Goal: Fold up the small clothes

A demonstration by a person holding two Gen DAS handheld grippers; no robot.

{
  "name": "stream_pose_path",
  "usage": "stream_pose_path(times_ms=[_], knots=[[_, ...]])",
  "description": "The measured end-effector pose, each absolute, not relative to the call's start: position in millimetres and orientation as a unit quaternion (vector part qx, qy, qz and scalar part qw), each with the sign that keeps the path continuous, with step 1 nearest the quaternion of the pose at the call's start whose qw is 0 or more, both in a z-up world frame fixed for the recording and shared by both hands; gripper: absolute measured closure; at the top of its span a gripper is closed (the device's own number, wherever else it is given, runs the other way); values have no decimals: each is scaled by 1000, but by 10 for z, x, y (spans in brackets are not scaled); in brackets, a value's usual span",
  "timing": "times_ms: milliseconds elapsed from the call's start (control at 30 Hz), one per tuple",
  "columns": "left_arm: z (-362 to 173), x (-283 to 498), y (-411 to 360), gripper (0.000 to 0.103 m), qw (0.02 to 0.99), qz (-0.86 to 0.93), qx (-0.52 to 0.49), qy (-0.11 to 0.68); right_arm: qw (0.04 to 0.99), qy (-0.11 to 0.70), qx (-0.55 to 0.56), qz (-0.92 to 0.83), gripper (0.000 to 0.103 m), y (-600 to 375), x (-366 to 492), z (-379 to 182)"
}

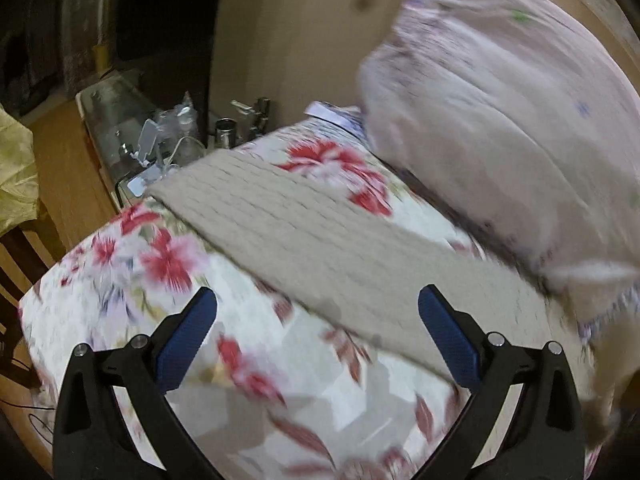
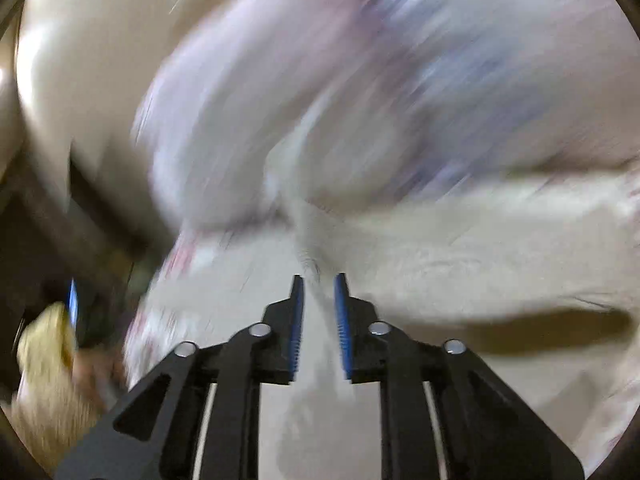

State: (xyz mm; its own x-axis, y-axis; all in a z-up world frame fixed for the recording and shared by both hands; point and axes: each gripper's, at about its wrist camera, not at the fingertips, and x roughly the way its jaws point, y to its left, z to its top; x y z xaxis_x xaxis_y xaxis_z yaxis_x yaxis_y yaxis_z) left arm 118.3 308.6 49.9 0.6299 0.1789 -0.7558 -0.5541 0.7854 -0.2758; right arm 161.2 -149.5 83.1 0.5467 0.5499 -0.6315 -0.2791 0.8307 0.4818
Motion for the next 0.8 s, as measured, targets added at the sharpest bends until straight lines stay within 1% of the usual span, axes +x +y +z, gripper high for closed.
stream_pose_path(times_ms=[33, 67, 100, 133, 167, 200, 267, 333, 367, 433, 467, 500, 533, 600, 633, 667, 733, 800], knots=[[491, 1184, 3154, 4, 866, 208, -261, 371, 847, 433, 169, 259, 79, -1302, 1569, 751], [458, 1214, 3278, 4, 861, 206, -281, 369, 828, 449, 186, 280, 72, -1140, 1477, 673], [431, 1235, 3336, 5, 857, 206, -291, 372, 824, 453, 188, 282, 57, -1109, 1430, 660], [405, 1241, 3390, 10, 852, 207, -299, 376, 824, 457, 183, 279, 51, -1097, 1385, 641], [349, 1268, 3483, 19, 844, 208, -312, 384, 829, 458, 174, 270, 46, -1124, 1362, 626], [297, 1279, 3568, 24, 837, 206, -326, 388, 834, 461, 170, 249, 46, -1211, 1358, 608], [178, 1258, 3759, 37, 817, 204, -372, 390, 833, 470, 194, 217, 46, -1429, 1378, 557], [166, 1184, 3898, 38, 812, 203, -406, 366, 832, 475, 218, 187, 45, -1656, 1343, 529], [153, 1174, 3950, 43, 806, 203, -420, 363, 832, 476, 227, 170, 44, -1738, 1328, 514], [130, 1117, 4113, 46, 791, 207, -461, 344, 832, 479, 232, 156, 44, -1849, 1316, 473], [122, 1091, 4174, 46, 784, 212, -478, 335, 831, 482, 232, 151, 43, -1886, 1281, 426], [118, 1073, 4221, 47, 779, 216, -489, 326, 830, 485, 231, 151, 43, -1877, 1264, 412], [112, 1073, 4255, 49, 775, 221, -495, 324, 829, 488, 229, 153, 43, -1849, 1247, 398], [110, 1110, 4276, 62, 773, 236, -486, 331, 827, 491, 224, 158, 43, -1813, 1187, 370], [125, 1136, 4262, 78, 776, 242, -474, 337, 827, 492, 221, 161, 43, -1776, 1195, 350], [142, 1158, 4265, 97, 780, 244, -466, 339, 827, 492, 216, 164, 43, -1763, 1190, 359], [284, 1276, 4236, 97, 802, 233, -436, 336, 829, 491, 209, 166, 43, -1800, 1171, 392], [593, 1382, 3944, 97, 849, 199, -369, 321, 834, 485, 210, 159, 40, -1916, 1151, 434]])
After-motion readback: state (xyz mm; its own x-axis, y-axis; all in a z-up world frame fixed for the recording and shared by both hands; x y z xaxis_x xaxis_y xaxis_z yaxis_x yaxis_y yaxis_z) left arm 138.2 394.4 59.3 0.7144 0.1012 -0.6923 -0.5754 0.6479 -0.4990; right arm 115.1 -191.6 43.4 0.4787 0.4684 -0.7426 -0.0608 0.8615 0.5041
